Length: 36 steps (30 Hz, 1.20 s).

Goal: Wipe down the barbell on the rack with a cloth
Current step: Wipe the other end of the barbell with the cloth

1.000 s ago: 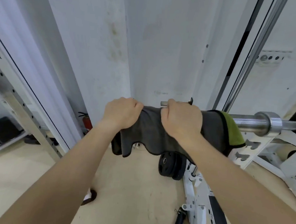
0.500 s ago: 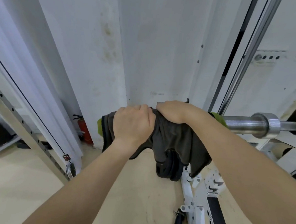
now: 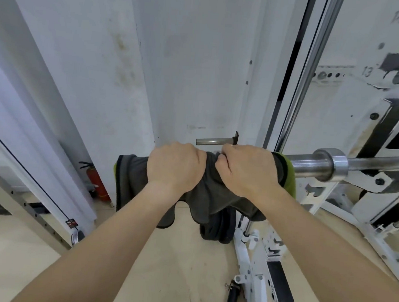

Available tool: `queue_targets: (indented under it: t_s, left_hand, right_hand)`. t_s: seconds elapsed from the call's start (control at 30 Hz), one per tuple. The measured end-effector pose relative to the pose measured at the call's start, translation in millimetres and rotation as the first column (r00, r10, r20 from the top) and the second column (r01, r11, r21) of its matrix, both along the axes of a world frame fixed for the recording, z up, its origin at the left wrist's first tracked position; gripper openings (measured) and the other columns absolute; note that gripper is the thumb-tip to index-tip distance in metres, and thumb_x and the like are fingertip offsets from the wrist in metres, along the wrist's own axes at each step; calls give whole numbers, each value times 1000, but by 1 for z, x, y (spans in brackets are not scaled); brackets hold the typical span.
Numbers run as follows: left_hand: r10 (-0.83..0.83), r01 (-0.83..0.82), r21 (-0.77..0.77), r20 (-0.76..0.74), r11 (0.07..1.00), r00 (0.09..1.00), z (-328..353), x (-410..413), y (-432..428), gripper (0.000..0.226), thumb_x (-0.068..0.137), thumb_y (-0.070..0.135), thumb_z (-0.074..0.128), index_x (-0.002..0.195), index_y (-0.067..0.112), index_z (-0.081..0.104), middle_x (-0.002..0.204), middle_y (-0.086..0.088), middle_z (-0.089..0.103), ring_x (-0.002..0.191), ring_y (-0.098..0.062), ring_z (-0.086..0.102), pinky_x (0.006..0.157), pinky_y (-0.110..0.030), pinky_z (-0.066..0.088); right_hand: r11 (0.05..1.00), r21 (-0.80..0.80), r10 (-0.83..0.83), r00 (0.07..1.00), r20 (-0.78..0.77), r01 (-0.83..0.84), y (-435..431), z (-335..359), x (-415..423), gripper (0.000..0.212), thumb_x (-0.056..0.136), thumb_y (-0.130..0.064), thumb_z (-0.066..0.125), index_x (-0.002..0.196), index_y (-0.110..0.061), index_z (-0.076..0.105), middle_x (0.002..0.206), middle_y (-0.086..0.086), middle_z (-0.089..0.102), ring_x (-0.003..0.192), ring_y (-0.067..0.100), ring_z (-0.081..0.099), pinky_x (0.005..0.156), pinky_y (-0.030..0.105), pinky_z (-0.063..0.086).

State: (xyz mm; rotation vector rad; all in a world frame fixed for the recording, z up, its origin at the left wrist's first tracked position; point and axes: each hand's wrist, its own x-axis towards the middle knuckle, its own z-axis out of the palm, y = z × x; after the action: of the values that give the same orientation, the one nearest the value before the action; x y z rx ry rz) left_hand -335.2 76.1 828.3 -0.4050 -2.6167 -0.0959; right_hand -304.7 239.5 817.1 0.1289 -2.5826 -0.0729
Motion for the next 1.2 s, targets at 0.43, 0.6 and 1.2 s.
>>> queue_targets:
  t_s: [0.43,0.6,1.2]
  left_hand:
    - [-203,202,-119,0,972,979,0,12,61,40,103,29,27,72,18,49,62,2,44,58,-23,48,53,-33,31]
    - [-232,226,57,327,973,916,16,-8,91,41,105,33,25,80,16,51,70,1,46,68,-22,49,67,-35,38]
    - [-106,116,-25,250,993,962,12,-9,17,50,104,39,19,72,16,51,69,0,49,60,-17,44,66,-33,38]
  right_hand:
    - [997,19,-78,997,-22,79,52,4,6,42,97,-37,29,74,-17,58,62,-4,51,59,24,55,54,32,32]
    - [998,-22,-69,986,-155,67,75,-14,21,47,99,-38,31,89,-16,70,80,2,70,71,25,64,65,35,45]
    - [958,-227,-212,967,-142,177,33,-15,18,35,94,-30,34,83,-17,65,74,-1,64,69,22,56,71,37,39]
